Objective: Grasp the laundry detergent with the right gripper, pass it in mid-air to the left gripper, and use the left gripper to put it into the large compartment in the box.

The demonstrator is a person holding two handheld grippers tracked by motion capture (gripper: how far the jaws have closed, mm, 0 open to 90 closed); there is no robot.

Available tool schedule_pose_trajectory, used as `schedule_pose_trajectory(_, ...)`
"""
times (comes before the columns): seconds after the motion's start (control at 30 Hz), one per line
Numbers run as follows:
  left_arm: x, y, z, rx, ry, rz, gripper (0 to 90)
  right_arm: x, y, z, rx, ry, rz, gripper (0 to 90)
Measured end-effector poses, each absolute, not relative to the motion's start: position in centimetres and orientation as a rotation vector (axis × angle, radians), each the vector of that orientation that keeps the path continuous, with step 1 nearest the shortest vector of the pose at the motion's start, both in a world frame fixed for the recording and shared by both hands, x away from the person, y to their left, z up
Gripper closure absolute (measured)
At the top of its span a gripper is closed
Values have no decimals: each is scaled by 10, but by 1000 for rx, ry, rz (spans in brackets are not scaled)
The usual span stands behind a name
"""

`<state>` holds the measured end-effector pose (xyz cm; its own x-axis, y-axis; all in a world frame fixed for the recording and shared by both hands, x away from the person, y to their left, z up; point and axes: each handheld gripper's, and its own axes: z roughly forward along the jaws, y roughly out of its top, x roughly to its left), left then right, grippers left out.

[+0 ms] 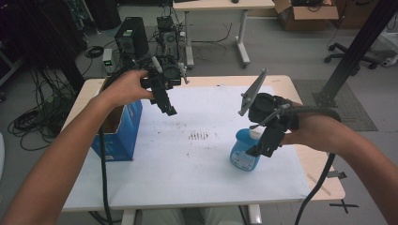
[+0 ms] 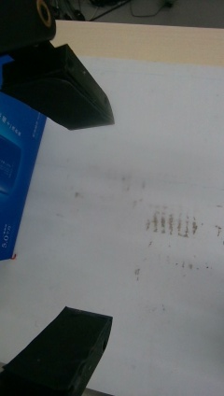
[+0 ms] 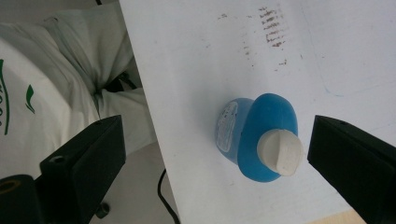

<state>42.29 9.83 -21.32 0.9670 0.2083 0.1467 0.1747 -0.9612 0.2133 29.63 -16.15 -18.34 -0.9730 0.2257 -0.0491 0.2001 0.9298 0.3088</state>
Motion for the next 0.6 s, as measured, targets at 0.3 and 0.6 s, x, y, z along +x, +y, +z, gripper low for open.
schedule_pose_trajectory(0.3,422,98,-212,2915,287,255,59,296,-165,-179,348,2978,471,35)
schedule_pose_trajectory(0.6,422,98,-212,2916,289,256,59,302,-178,-177,420,2948,463,36)
